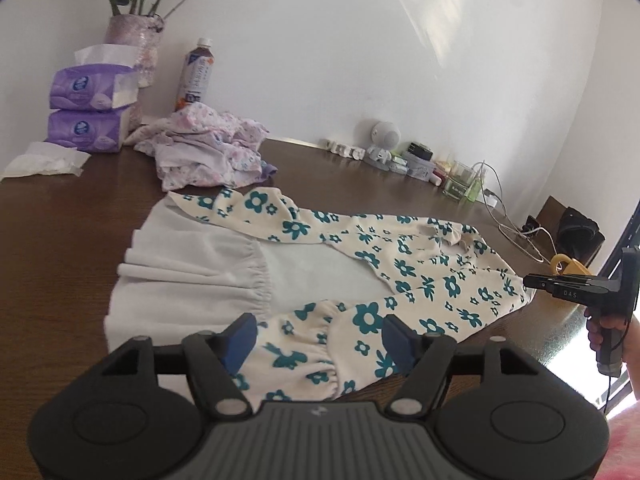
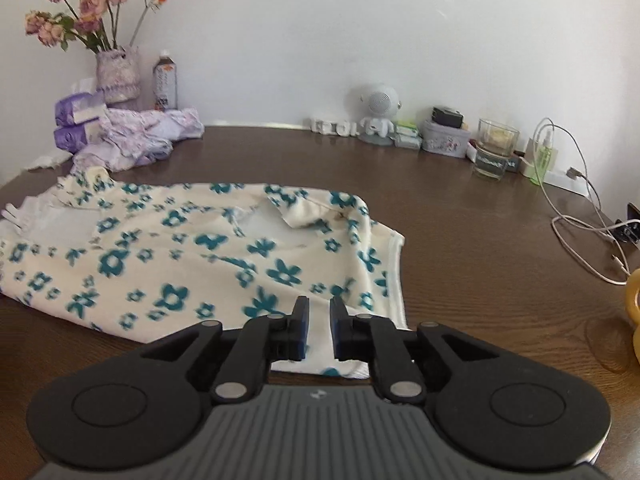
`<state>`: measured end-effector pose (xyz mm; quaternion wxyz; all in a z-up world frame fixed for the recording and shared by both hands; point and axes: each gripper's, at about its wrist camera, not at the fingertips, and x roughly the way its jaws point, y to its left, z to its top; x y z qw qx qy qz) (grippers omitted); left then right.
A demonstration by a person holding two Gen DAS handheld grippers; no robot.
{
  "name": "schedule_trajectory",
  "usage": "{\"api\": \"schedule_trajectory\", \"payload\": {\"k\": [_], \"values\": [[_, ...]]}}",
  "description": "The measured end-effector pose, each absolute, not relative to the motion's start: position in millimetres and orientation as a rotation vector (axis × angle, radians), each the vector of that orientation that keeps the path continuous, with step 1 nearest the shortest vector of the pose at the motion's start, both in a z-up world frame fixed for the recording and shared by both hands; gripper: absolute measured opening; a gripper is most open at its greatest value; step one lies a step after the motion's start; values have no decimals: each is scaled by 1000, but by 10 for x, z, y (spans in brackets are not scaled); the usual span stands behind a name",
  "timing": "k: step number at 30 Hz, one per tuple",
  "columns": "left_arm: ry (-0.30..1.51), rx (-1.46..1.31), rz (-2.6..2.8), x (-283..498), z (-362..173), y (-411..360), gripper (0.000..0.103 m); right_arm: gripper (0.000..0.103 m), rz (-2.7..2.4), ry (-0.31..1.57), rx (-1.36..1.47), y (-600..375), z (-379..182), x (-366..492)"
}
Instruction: Fold clothes
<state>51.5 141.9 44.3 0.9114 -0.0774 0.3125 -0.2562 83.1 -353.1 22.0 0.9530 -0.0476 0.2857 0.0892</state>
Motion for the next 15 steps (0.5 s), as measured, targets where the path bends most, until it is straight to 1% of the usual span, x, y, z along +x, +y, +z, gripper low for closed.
{"api": "schedule_trajectory", "payload": {"k": [3,7,9,11,13,15], "values": [[655,-167,-462,482,423,1591,73,20,268,562,-74,-3270,248,812],[692,-170,-433,534,308,1725,73,20,336,578,-96,-2905,168,876],[715,-169,-436,583,231,1767,69,20,326,590,-101,-2800,129,913],[728,-167,-450,636,191,1767,54,20,316,602,-105,-2696,91,951],[721,-150,-472,668,183,1753,19,20,281,629,-98,-2710,20,988],[700,-122,-464,696,199,1743,12,21,247,654,-101,-2720,-37,1006]]}}
